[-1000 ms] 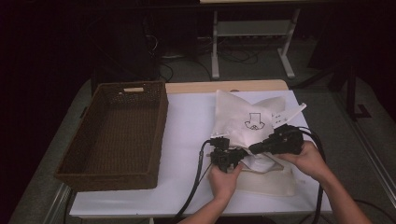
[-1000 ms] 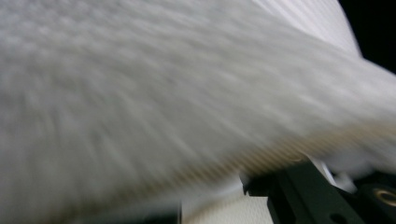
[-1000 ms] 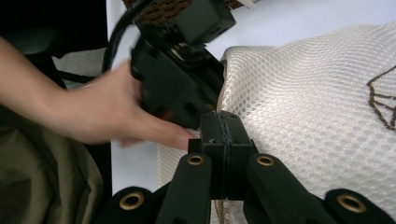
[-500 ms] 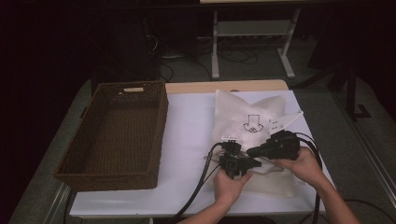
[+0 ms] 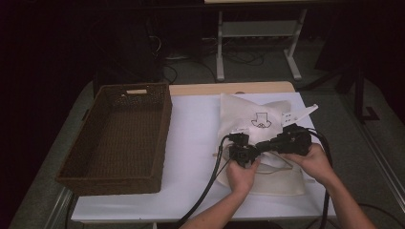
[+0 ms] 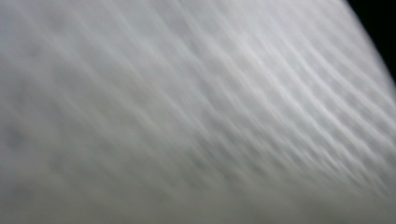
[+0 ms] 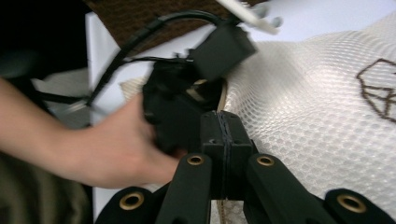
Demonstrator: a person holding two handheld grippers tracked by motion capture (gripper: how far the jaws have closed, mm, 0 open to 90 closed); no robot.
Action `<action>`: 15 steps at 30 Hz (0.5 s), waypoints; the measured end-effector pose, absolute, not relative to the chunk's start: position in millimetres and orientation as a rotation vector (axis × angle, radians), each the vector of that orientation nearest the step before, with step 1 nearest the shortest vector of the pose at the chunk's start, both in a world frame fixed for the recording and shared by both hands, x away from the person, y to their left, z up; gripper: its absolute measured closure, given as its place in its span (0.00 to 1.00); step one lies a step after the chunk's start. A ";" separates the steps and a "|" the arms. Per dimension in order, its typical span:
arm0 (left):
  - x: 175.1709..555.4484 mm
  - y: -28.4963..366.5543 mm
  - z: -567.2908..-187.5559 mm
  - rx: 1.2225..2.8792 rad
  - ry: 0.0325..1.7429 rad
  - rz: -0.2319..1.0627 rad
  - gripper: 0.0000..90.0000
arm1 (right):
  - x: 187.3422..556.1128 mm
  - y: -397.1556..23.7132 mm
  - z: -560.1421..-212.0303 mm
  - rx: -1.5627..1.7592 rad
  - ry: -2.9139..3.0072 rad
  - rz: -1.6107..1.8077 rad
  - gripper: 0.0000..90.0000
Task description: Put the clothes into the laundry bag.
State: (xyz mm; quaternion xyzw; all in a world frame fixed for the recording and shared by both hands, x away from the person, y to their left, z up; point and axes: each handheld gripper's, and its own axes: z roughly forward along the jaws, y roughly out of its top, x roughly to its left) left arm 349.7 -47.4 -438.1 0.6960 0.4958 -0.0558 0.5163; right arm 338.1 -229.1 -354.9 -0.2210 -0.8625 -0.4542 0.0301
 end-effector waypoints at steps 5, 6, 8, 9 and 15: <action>345.0 -42.1 -435.4 1.728 1.203 -0.186 0.88 | 340.7 -228.6 -355.7 -0.686 -2.660 -1.387 0.99; 342.2 -38.6 -433.7 1.748 1.197 -0.192 0.85 | 340.4 -229.1 -355.7 -0.692 -2.659 -1.387 0.99; 337.1 -34.2 -430.7 1.769 1.191 -0.192 0.80 | 339.3 -229.7 -355.4 -0.699 -2.664 -1.393 0.99; 333.5 -31.3 -428.4 1.784 1.182 -0.187 0.79 | 337.6 -229.2 -355.3 -0.700 -2.667 -1.394 0.99; 312.4 -11.3 -418.9 1.861 1.141 -0.211 0.76 | 325.0 -223.7 -360.2 -0.676 -2.729 -1.372 0.98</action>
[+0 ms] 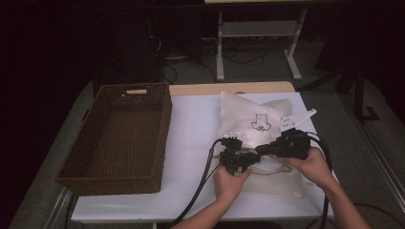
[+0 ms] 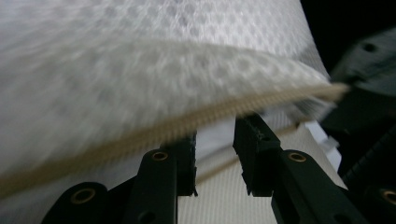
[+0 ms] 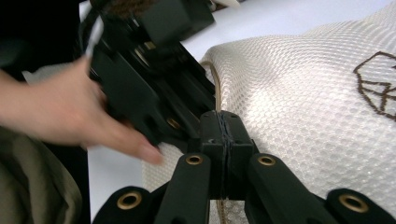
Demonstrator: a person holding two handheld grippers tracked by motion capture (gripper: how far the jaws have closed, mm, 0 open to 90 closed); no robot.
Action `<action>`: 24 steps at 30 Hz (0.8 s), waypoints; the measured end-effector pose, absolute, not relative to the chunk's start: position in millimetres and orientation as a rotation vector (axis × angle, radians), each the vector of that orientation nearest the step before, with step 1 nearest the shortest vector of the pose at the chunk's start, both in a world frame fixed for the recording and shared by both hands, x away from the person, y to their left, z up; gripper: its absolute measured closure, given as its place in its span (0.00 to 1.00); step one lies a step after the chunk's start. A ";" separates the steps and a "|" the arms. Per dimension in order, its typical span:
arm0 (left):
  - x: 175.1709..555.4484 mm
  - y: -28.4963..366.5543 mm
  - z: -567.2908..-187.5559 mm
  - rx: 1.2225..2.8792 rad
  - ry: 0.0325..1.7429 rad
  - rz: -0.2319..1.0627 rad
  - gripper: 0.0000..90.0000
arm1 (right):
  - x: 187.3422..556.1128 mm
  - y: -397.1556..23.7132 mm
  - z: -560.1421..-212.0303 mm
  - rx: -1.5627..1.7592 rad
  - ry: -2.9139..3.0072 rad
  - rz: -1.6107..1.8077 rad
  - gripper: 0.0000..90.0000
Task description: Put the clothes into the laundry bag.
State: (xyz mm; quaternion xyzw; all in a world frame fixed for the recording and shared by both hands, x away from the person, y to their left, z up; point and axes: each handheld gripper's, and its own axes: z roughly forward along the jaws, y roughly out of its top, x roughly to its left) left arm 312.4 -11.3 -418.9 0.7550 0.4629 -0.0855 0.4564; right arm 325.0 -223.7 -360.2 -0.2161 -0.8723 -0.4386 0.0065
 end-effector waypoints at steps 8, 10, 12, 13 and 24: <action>305.6 14.8 -416.1 1.905 1.137 -0.243 0.75 | 321.9 -211.5 -382.5 -0.639 -2.813 -1.207 0.99; 305.0 19.3 -415.8 1.903 1.141 -0.250 0.76 | 323.9 -209.9 -388.7 -0.641 -2.811 -1.183 0.99; 304.4 20.8 -415.5 1.920 1.137 -0.257 0.76 | 325.8 -208.7 -396.0 -0.653 -2.812 -1.150 0.99; 303.3 21.1 -415.3 1.925 1.136 -0.255 0.76 | 326.8 -208.7 -399.1 -0.657 -2.813 -1.135 0.99; 293.0 40.1 -400.3 1.977 1.077 -0.233 0.70 | 326.0 -210.1 -412.0 -0.672 -2.791 -1.098 0.88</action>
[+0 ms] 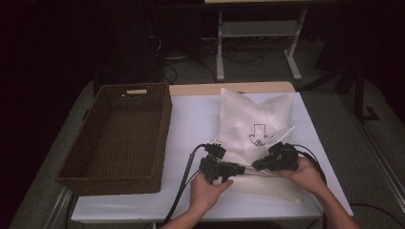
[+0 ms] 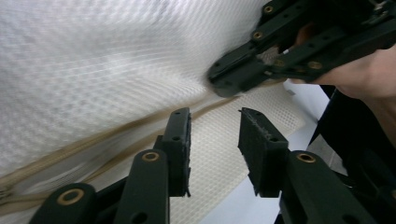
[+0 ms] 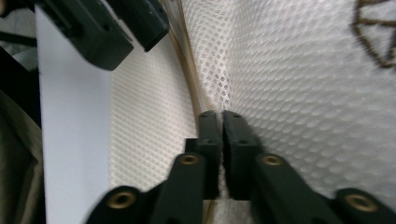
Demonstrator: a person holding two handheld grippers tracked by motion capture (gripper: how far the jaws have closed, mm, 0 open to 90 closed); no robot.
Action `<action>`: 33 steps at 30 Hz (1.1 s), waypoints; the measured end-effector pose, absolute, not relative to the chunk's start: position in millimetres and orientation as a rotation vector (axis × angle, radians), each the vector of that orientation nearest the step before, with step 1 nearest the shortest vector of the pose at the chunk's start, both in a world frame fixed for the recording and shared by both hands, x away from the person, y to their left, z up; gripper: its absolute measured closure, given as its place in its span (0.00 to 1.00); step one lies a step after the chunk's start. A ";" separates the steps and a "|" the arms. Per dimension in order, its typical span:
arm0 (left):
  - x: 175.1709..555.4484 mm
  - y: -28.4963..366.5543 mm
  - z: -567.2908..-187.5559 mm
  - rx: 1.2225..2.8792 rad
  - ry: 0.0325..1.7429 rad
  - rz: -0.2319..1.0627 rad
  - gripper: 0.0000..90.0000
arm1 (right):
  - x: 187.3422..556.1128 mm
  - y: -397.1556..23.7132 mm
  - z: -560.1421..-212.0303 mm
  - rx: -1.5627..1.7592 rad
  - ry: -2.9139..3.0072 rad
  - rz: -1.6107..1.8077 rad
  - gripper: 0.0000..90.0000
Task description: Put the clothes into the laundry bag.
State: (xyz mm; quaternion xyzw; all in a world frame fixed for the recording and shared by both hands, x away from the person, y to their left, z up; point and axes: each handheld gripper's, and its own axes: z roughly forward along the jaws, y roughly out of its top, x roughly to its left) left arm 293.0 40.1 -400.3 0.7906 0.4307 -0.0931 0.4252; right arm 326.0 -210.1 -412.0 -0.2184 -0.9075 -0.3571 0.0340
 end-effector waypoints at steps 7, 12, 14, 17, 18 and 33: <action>293.7 63.0 -388.5 1.985 1.057 -0.133 0.60 | 320.5 -223.7 -392.0 -0.680 -2.743 -1.257 0.74; 295.7 74.8 -382.9 1.964 1.046 -0.094 0.54 | 321.1 -231.2 -379.8 -0.710 -2.745 -1.304 0.72; 295.9 78.0 -381.1 1.962 1.039 -0.074 0.53 | 321.7 -232.5 -377.2 -0.721 -2.746 -1.312 0.71; 296.8 84.2 -379.4 1.947 1.035 -0.064 0.50 | 322.6 -234.5 -373.7 -0.734 -2.746 -1.332 0.68; 296.9 86.9 -378.7 1.941 1.033 -0.060 0.49 | 322.6 -235.2 -372.8 -0.738 -2.743 -1.339 0.68; 293.4 108.7 -380.1 1.933 1.031 -0.020 0.43 | 319.0 -254.4 -364.8 -0.820 -2.722 -1.402 0.58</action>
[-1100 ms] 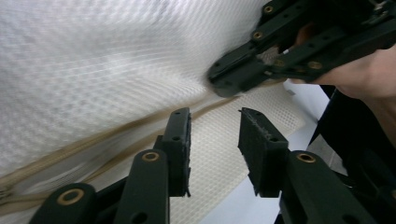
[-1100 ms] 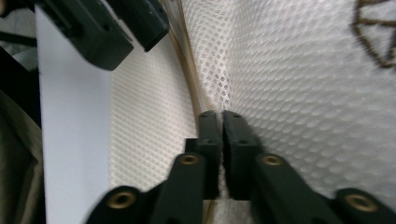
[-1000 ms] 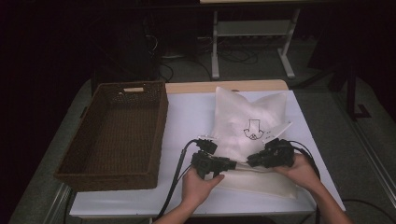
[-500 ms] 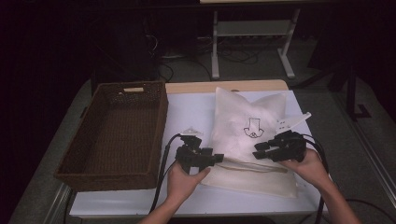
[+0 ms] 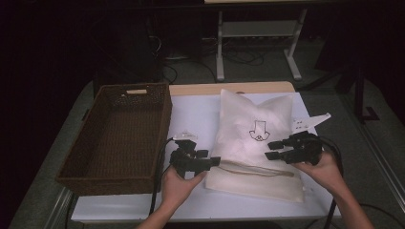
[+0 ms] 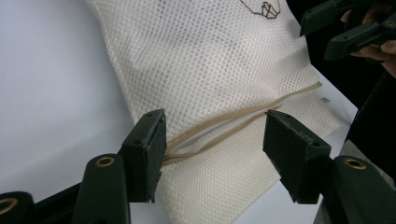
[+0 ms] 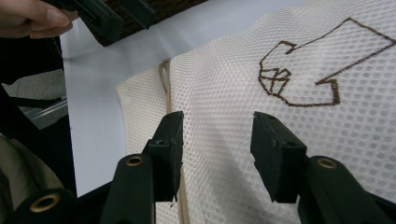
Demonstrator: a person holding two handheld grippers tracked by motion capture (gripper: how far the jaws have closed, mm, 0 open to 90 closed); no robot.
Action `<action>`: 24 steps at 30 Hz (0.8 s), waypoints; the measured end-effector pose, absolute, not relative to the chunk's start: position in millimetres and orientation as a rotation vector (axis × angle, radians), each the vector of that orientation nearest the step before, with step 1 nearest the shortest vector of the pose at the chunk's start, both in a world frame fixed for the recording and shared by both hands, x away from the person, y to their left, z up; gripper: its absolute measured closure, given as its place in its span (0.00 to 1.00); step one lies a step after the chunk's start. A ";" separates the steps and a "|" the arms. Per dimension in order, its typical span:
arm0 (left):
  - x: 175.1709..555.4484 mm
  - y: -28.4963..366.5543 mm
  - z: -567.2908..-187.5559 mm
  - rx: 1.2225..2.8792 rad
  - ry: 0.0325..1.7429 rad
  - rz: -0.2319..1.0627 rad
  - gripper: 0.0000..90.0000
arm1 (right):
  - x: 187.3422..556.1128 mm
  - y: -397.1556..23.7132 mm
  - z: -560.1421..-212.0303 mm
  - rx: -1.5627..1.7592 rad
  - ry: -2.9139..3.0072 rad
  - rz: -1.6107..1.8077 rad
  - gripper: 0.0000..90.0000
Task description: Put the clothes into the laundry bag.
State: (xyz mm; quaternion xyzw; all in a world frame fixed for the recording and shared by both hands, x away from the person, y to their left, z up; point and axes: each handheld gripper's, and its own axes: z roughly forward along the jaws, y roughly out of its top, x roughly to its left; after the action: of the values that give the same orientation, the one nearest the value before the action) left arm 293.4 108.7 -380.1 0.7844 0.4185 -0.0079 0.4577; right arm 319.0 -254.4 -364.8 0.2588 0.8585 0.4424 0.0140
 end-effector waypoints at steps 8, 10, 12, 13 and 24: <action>289.3 116.1 -383.9 1.935 1.027 -0.017 0.41 | 314.0 -266.6 -364.9 0.838 2.655 1.365 0.56; 288.5 116.9 -384.0 1.933 1.023 -0.020 0.41 | 312.4 -270.1 -365.2 0.846 2.650 1.372 0.56; 287.6 117.9 -383.6 1.935 1.017 -0.015 0.41 | 310.8 -272.6 -365.3 0.856 2.646 1.369 0.55; 286.9 118.4 -383.5 1.933 1.018 -0.015 0.41 | 310.4 -273.7 -365.6 0.853 2.644 1.372 0.55; 280.0 126.4 -384.9 1.925 1.011 0.001 0.40 | 301.9 -287.6 -368.5 0.885 2.629 1.366 0.53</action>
State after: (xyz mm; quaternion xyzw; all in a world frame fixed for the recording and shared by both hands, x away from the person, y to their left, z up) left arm 280.0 126.4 -384.9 0.7837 0.4116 0.0005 0.4652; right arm 301.9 -287.6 -368.5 0.2861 0.8500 0.4416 0.0249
